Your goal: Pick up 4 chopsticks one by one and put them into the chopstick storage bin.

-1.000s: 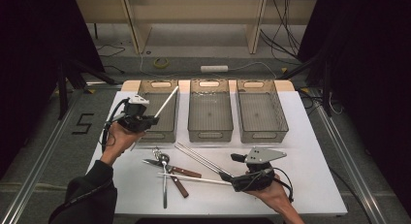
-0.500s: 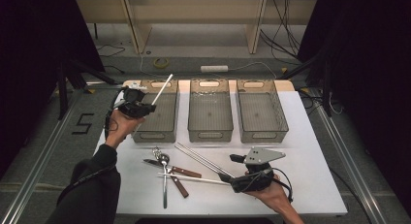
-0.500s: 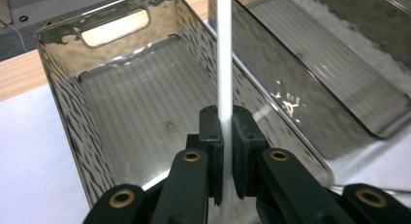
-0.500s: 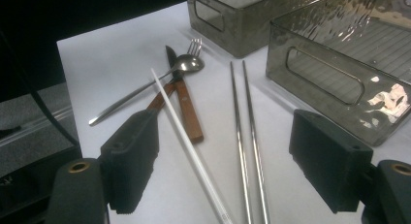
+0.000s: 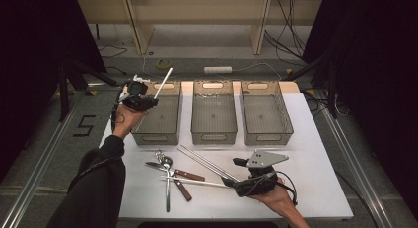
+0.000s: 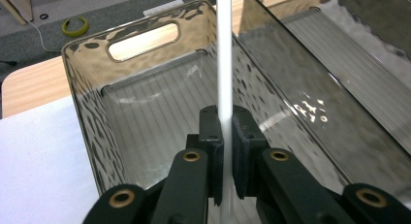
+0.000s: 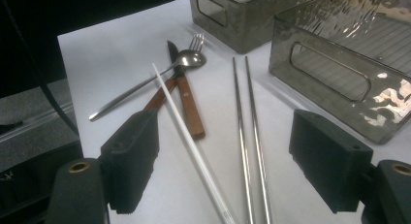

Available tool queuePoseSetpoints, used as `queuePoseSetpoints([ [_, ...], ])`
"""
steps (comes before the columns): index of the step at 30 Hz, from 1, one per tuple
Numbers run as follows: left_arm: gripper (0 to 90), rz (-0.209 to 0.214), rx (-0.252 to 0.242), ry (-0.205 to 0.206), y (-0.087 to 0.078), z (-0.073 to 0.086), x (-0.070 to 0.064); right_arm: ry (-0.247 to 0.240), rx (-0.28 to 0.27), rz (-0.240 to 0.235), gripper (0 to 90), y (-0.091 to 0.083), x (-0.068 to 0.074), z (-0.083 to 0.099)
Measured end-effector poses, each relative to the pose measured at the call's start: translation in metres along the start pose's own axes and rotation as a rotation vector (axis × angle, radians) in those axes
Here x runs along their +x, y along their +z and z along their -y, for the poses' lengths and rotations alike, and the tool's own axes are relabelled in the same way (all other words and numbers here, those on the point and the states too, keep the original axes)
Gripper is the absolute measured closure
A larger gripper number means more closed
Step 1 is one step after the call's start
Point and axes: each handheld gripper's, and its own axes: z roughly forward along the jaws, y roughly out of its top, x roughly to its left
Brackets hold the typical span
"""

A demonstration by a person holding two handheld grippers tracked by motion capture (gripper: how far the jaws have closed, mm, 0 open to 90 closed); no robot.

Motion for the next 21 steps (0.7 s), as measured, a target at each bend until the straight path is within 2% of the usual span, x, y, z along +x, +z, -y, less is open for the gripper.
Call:
queuePoseSetpoints([
  [8,84.1,-0.021,0.014,-0.030,0.015,0.007,0.012,-0.005,0.003,-0.006,27.3,0.001,0.001,0.000],
  [21,83.3,-0.031,0.020,-0.048,0.028,0.017,0.015,-0.014,0.008,-0.013,27.4,0.003,0.003,0.000],
])
